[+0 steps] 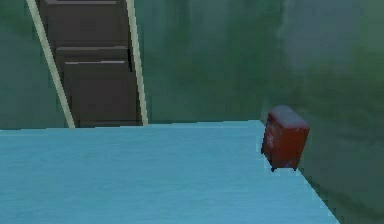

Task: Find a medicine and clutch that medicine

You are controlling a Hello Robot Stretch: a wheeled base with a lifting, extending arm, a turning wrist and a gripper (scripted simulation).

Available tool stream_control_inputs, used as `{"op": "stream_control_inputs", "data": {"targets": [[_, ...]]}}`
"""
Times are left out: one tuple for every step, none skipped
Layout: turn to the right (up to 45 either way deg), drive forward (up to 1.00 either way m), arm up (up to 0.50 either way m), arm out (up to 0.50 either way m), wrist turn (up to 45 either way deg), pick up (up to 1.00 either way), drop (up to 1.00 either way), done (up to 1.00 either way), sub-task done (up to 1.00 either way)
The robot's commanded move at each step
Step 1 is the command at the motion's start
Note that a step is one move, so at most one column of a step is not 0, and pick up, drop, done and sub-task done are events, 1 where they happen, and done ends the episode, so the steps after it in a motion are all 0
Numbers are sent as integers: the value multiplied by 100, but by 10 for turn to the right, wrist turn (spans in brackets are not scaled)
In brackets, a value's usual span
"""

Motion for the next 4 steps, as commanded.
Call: {"op": "stream_control_inputs", "data": {"targets": [[0,0,0,0,450,0,0,0,0],[0,0,0,0,360,0,0,0,0],[0,0,-20,0,0,0,0,0,0],[0,0,0,0,0,100,0,0,0]]}}
